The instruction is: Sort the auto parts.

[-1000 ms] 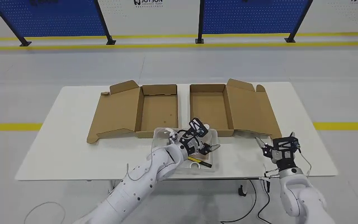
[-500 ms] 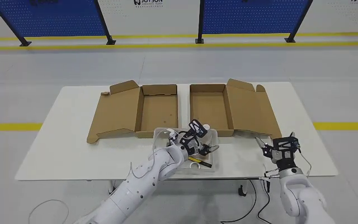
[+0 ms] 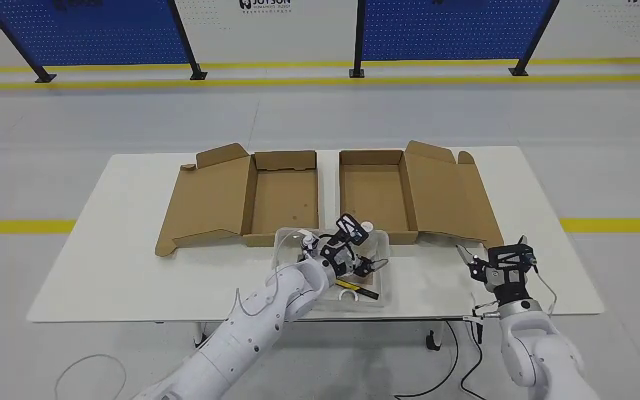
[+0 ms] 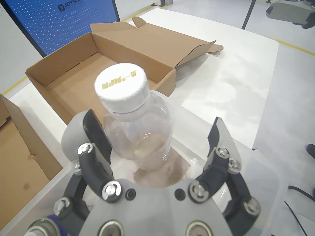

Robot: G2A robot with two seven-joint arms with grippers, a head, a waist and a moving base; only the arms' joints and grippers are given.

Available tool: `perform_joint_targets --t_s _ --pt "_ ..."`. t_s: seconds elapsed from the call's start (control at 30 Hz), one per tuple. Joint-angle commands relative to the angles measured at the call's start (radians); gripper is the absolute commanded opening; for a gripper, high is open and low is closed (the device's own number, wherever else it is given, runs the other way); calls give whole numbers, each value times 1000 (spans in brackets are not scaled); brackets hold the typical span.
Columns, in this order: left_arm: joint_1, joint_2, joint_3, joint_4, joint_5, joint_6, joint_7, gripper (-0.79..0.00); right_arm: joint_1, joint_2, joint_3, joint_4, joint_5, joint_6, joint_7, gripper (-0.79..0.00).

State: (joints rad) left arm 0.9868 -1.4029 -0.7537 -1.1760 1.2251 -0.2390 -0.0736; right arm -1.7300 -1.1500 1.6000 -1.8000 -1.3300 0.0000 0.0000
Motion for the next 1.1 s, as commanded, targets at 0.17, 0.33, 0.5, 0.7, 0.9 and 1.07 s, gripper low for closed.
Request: perform_joint_targets --t_s 0.17,0.33,0.5,0.7,0.9,1.07 --pt "-1 -10 3 31 7 8 11 0 0 0 0 0 0 0 0 0" --pt "-6 -17 1 41 4 11 15 0 0 0 0 0 0 0 0 0" --pt "-11 -23 0 48 7 11 12 -92 0 0 0 0 0 0 0 0" --pt "-13 -28 -5 63 13 7 17 -280 0 0 0 0 0 0 0 0" --pt "-17 -30 -17 73 21 0 19 -419 0 0 0 0 0 0 0 0" --pt "-18 -30 -28 82 32 -6 23 -643 0 0 0 0 0 0 0 0"
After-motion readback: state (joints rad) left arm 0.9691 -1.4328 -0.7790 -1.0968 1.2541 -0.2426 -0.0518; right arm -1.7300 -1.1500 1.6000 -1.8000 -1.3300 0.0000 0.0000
